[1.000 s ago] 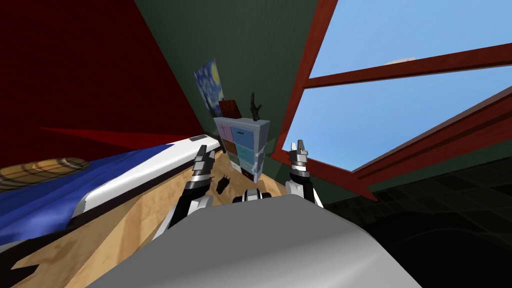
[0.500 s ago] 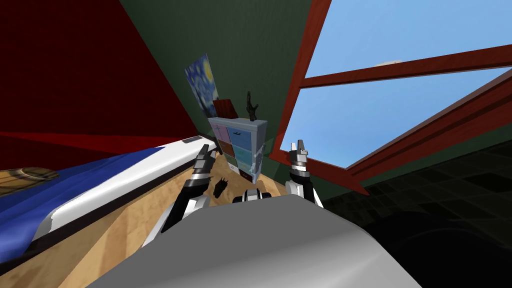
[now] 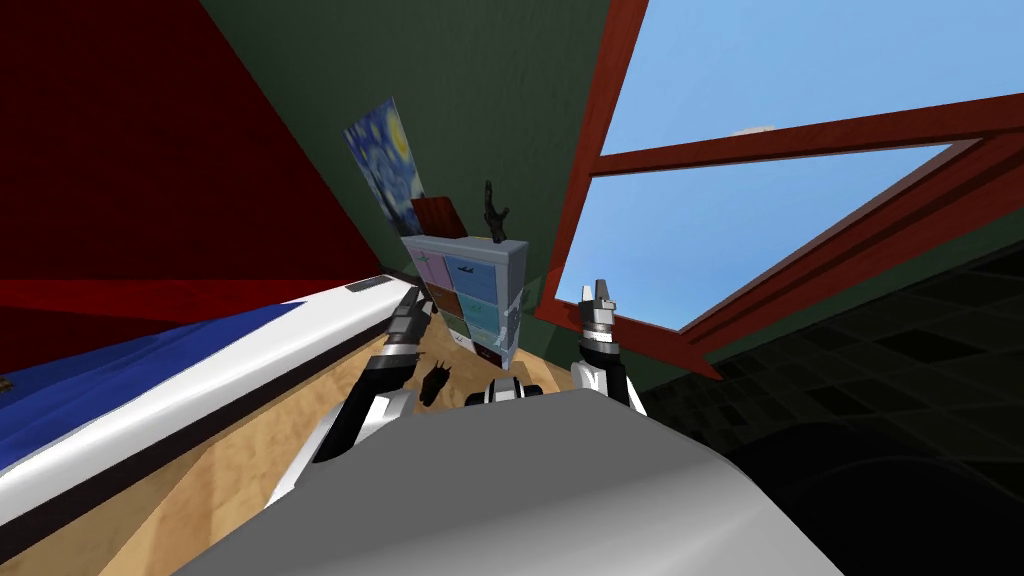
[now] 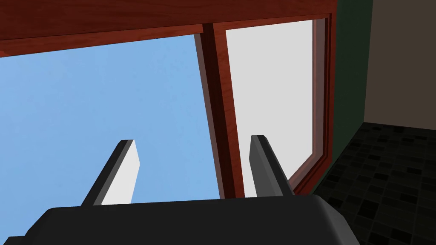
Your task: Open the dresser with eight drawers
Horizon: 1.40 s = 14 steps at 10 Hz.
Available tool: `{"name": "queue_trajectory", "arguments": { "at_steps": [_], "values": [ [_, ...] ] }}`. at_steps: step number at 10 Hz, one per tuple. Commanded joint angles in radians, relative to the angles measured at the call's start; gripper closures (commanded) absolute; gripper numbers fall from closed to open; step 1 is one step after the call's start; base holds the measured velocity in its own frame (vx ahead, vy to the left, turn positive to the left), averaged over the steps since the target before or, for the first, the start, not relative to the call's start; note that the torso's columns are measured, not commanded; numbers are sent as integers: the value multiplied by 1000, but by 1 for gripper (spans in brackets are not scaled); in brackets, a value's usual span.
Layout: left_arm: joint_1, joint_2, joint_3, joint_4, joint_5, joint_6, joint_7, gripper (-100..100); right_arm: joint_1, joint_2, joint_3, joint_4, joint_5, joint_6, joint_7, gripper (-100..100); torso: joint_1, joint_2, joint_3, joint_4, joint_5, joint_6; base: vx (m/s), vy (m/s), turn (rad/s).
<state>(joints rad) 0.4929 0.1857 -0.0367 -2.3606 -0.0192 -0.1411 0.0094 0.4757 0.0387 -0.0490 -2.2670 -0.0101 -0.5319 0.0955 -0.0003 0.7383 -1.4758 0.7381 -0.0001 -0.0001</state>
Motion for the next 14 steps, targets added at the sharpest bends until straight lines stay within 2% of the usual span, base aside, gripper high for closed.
{"name": "queue_trajectory", "arguments": {
  "at_steps": [1,9,14],
  "values": [
    [-5,13,5,-20,1,57,15,-100,0,0,0,0,0,0,0,0,0,0,0,0,0,0,26,3,-102],
    [-16,72,17,-61,3,211,53,-100,0,0,0,0,0,0,0,0,0,0,0,0,0,0,35,7,-99],
    [-21,146,26,-74,5,323,80,-100,0,0,0,0,0,0,0,0,0,0,0,0,0,0,36,10,-117]
  ]
}}
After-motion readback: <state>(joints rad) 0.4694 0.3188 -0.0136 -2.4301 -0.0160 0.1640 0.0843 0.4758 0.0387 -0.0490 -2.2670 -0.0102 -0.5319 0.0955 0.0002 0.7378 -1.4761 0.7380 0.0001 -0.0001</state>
